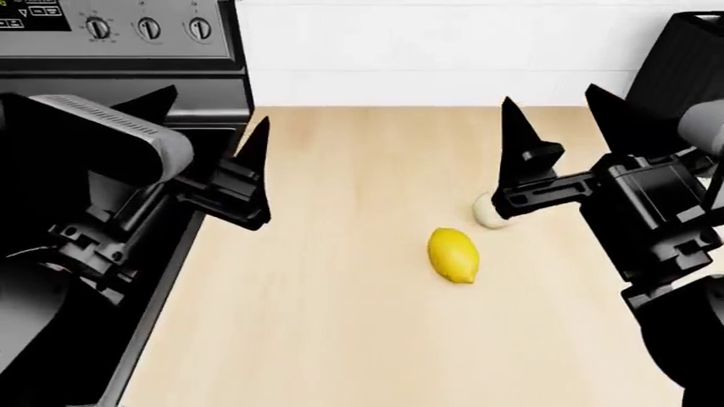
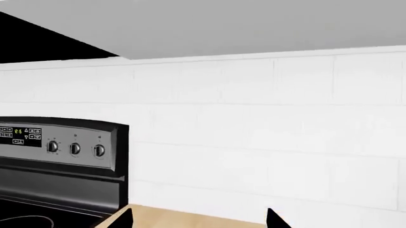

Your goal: Pick the lemon, apricot from the counter and place them in the cabinet. Then close the cabinet.

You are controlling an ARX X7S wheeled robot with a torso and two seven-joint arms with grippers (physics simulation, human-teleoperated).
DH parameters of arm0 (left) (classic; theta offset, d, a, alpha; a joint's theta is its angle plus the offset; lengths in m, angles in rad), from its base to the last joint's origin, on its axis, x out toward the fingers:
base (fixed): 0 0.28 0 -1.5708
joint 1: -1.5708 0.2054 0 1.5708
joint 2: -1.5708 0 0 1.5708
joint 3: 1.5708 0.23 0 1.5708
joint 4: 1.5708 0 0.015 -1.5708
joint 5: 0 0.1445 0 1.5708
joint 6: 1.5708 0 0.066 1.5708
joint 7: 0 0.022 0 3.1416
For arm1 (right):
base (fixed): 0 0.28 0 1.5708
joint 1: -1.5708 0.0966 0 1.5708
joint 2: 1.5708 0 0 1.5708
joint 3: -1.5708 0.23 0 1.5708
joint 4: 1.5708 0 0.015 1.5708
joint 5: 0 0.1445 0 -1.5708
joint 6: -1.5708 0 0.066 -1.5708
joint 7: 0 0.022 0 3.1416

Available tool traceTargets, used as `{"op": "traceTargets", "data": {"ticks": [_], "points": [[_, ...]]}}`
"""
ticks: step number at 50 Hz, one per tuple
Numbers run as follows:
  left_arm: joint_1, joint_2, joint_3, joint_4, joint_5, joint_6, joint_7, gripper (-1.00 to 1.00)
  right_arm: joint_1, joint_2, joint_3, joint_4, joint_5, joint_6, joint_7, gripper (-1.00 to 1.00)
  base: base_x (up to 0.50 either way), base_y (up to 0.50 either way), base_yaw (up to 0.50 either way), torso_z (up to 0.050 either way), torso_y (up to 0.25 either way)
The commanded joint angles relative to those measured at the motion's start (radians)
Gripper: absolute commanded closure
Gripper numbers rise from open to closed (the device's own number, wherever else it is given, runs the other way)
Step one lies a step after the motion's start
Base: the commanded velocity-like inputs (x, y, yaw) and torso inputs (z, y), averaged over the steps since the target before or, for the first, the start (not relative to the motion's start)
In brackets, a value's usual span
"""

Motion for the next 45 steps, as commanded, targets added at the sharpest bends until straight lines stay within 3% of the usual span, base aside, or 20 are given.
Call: {"op": "traceTargets", "data": {"ticks": [1, 11, 25, 34, 45], "points": [[-0.039, -0.02, 0.045, 0.03, -0.015, -0.059, -0.023, -1.0, 0.038, 0.006, 0.067, 0.009, 0.046, 0.063, 0.019, -1.0, 0.05, -0.5, 0.0, 0.0, 0.0], [-0.135, -0.017, 0.026, 0.022, -0.089, -0.206, -0.042, -1.0, 0.094, 0.05, 0.053, -0.011, 0.083, 0.148, 0.032, -1.0, 0.02, -0.16, 0.0, 0.0, 0.0], [-0.204, -0.018, -0.019, -0.031, -0.127, -0.2, -0.015, -1.0, 0.227, 0.086, -0.002, 0.013, 0.143, 0.279, 0.051, -1.0, 0.11, 0.0, 0.0, 0.0, 0.0], [-0.207, -0.023, -0.025, -0.017, -0.137, -0.19, -0.017, -1.0, 0.251, 0.098, -0.004, 0.026, 0.154, 0.292, 0.06, -1.0, 0.05, 0.0, 0.0, 0.043, 0.0], [-0.196, -0.022, -0.028, 0.002, -0.167, -0.216, -0.029, -1.0, 0.262, 0.094, 0.016, 0.013, 0.196, 0.322, 0.072, -1.0, 0.21, -0.08, 0.0, 0.0, 0.0]]}}
